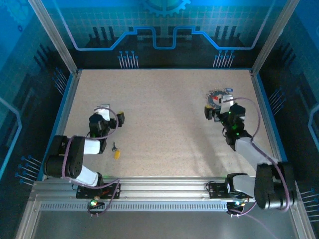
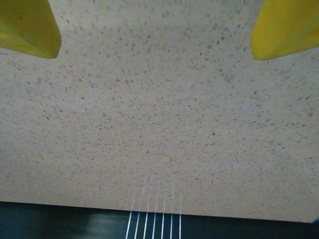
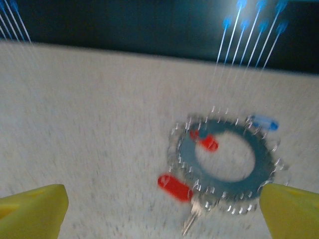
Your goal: Put the keys on the keyring
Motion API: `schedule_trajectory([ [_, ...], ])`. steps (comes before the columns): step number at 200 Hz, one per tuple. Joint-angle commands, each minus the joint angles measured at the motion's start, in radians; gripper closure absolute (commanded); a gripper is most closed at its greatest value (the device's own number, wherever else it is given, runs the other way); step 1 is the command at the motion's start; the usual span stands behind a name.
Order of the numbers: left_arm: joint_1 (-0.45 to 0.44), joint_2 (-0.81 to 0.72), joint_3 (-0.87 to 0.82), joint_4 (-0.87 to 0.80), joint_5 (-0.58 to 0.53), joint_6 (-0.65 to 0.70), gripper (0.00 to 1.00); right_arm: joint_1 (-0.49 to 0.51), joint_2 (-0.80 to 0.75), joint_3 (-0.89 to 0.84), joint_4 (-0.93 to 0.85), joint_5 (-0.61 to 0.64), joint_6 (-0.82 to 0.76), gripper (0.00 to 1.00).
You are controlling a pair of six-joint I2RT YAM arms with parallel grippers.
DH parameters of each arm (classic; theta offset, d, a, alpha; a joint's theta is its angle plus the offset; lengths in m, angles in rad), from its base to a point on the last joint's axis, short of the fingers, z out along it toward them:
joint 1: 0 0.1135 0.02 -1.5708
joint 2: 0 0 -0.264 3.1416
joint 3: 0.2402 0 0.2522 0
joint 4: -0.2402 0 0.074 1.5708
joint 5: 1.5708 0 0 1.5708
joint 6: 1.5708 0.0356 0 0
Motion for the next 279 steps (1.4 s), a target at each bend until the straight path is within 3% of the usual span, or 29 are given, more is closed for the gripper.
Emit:
schedule_trajectory([
  [1, -0.035, -0.195, -0.033, -0.027, -0.053, 0.021, 0.01, -0.016, -0.059, 0.118, -0.297, 0.078, 0.156, 0.00],
  [18, -0.057, -0.372, 0.019, -0.242, -0.074, -0.052, 0.01, -0.038, -0.027, 0.217, -0.487, 0.183, 0.340, 0.00],
  [55, -0.076, -0.575, 0.249, -0.752, -0.045, -0.223, 0.01, -0.088, 0.164, 0.361, -0.644, 0.136, 0.402, 0.04],
  [67, -0.076, -0.609, 0.351, -0.959, -0.111, -0.328, 0.01, -0.101, 0.236, 0.427, -0.689, 0.113, 0.399, 0.11],
  [83, -0.071, -0.619, 0.517, -1.303, -0.258, -0.592, 0.01, -0.102, 0.330, 0.510, -0.752, 0.093, 0.380, 0.16],
  [98, -0.065, -0.599, 0.658, -1.442, -0.174, -0.490, 0.01, -0.091, 0.414, 0.570, -0.783, 0.047, 0.341, 0.23],
  [130, -0.062, -0.562, 0.705, -1.422, 0.032, -0.264, 0.01, -0.007, 0.575, 0.700, -0.836, 0.063, 0.233, 0.35],
  [152, -0.062, -0.526, 0.664, -1.398, 0.036, -0.257, 0.01, 0.000, 0.677, 0.794, -0.874, 0.055, 0.236, 0.40],
  [202, -0.054, -0.487, 0.602, -1.326, 0.136, -0.301, 0.01, -0.029, 0.862, 0.948, -0.914, -0.045, 0.208, 0.34],
  [279, -0.054, -0.478, 0.586, -1.327, 0.141, -0.318, 0.01, -0.004, 1.015, 1.103, -1.094, -0.059, 0.168, 0.22],
])
